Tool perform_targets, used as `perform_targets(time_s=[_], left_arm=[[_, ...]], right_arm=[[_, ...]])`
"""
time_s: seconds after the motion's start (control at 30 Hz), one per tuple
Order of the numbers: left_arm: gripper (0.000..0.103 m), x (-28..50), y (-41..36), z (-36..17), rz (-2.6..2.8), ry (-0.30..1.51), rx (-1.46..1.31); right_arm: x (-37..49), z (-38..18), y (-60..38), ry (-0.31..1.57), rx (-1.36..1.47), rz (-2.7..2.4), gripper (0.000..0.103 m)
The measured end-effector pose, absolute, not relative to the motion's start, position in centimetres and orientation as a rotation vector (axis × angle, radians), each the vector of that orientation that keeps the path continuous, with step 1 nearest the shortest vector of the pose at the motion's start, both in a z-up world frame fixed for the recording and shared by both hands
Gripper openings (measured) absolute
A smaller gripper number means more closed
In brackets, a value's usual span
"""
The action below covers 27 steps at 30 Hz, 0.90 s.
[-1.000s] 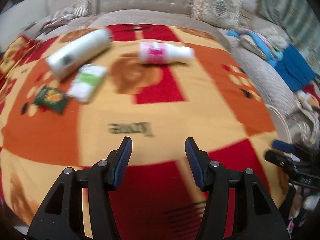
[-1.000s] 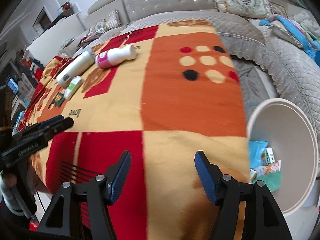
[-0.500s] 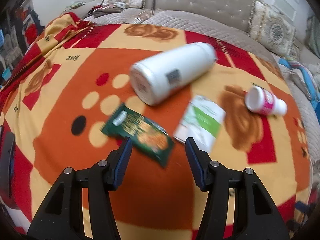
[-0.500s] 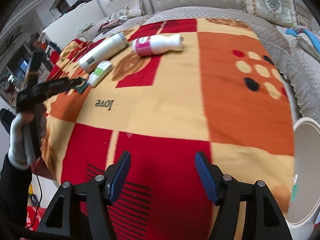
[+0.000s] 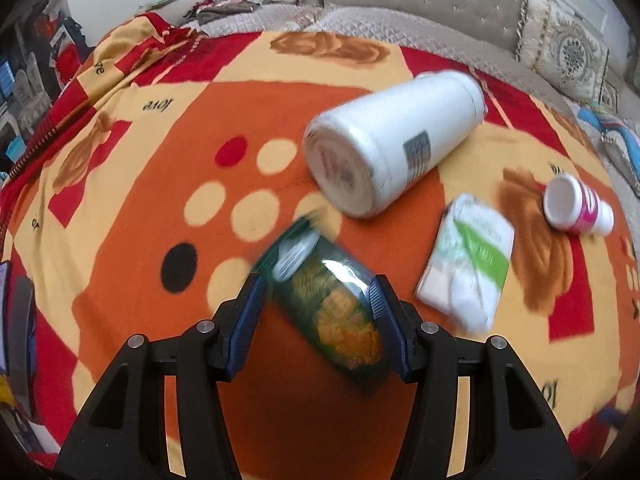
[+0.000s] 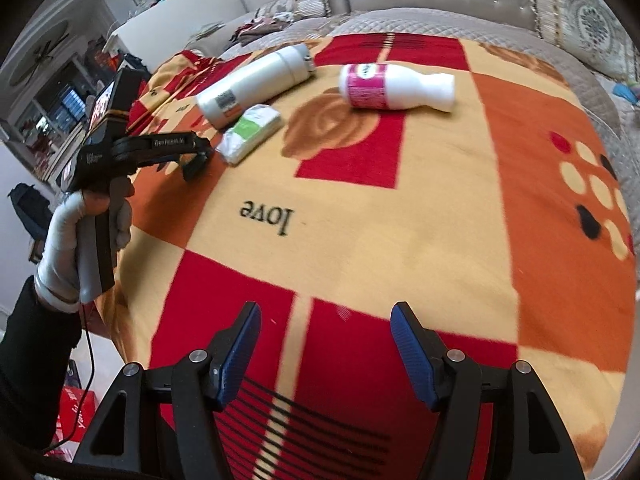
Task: Collect trash
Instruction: 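Grasp the green cracker packet with the left tool while the right tool grasps the white-green tissue pack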
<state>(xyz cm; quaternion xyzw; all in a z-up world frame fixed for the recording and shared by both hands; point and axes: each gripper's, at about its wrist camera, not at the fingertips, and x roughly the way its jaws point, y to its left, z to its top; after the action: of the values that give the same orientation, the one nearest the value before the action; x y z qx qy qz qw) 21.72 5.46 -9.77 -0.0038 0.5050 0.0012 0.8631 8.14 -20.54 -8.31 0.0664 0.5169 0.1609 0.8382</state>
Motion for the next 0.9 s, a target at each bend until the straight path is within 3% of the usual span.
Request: perform_targets(time_s=[0.73, 0.9], left_arm=[[0.054, 18.0, 10.1, -8.3, -0.076, 1.062, -0.082], [0.054, 18.5, 11.3, -8.2, -0.055, 1.05, -0.144]], right_arm=[[22.2, -9.2, -10.5, 1.079, 0.274, 0.294, 0.066], [24.8, -9.7, -8.5, 1.089, 0.296, 0.245, 0.071]])
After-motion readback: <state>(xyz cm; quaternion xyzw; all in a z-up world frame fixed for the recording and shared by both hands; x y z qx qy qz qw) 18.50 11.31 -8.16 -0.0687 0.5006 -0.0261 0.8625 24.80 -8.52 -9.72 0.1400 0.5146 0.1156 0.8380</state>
